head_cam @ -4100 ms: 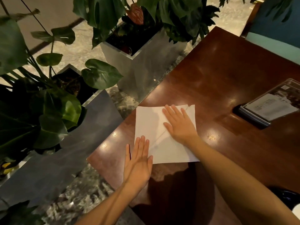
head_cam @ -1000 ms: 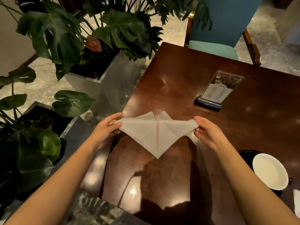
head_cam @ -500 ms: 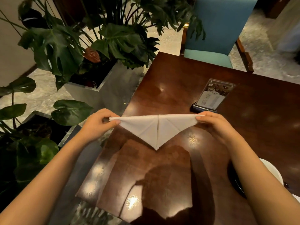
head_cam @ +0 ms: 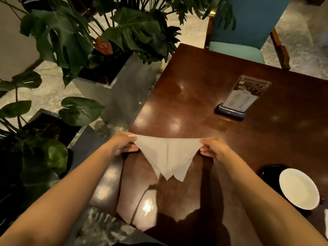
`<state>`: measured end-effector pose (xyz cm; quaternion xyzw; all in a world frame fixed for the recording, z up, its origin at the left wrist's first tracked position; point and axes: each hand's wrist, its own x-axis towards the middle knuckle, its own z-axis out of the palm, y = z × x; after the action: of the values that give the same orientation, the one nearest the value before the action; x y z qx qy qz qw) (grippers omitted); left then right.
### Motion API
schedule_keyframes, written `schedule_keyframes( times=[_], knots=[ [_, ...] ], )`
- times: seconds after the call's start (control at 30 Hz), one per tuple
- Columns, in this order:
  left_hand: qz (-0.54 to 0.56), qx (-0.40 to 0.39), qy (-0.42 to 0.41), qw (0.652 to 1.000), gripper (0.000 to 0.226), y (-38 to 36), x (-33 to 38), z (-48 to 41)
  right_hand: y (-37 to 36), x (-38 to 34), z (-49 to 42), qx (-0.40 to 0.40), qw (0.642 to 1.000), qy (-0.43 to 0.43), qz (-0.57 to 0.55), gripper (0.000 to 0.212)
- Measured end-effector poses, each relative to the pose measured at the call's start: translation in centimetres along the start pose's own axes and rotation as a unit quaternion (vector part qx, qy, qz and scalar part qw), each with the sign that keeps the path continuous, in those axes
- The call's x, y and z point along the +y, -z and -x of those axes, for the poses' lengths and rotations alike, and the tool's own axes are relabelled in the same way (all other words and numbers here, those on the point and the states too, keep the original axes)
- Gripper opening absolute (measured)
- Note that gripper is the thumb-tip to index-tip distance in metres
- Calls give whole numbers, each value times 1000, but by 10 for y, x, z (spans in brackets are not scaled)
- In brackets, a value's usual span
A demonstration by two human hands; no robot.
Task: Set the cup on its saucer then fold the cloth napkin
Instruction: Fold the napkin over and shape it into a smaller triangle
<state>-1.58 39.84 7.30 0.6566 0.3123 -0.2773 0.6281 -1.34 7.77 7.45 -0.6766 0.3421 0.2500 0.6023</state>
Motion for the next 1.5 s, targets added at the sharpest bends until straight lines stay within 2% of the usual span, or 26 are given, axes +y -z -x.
schedule_keyframes(
  times=[0.13,0.2,0.27,0.33,0.4,0.47,0.5,0.57,0.6,0.67,0.77,0.83,0.9,1.07,1.23,1.33,1.5],
  knots=[
    [2,64,-63,996,10,-9,0,-12,-8,0,-20,85,992,74,50,13],
    [9,91,-84,992,11,-14,-2,-14,-11,0,-24,110,989,77,61,8],
    [2,116,-104,988,15,-17,-8,-15,-12,3,-23,137,980,91,109,27],
    [-62,151,-139,977,17,-18,-16,-16,-14,9,-12,159,963,130,175,41],
    [-195,203,-192,940,28,-18,-23,-14,-17,19,3,164,949,188,193,42],
    [-266,247,-242,900,37,-20,-31,-5,-20,33,17,182,916,260,245,33],
    [-275,261,-270,885,34,-23,-37,4,-21,43,22,189,890,295,291,24],
    [-313,267,-320,854,17,-36,-56,22,-28,66,35,166,838,345,388,9],
    [-336,254,-321,848,9,-44,-67,32,-34,79,41,142,820,356,425,9],
    [-334,213,-266,879,11,-62,-89,48,-47,102,54,100,805,362,459,11],
    [-241,191,-160,938,13,-86,-111,55,-62,123,61,94,818,359,439,23],
    [-191,174,-129,957,12,-98,-116,56,-68,128,61,108,820,370,424,24],
    [-145,155,-117,970,15,-107,-117,56,-72,128,63,119,819,379,413,16],
    [-86,173,-87,977,26,-114,-107,61,-78,129,63,131,824,384,394,7],
    [-27,138,-41,989,29,-125,-96,71,-91,131,64,135,872,341,324,7],
    [4,123,-34,992,25,-126,-91,73,-94,130,66,135,884,339,292,8],
    [114,77,5,990,18,-132,-90,72,-91,129,69,109,900,335,258,10]
  ],
)
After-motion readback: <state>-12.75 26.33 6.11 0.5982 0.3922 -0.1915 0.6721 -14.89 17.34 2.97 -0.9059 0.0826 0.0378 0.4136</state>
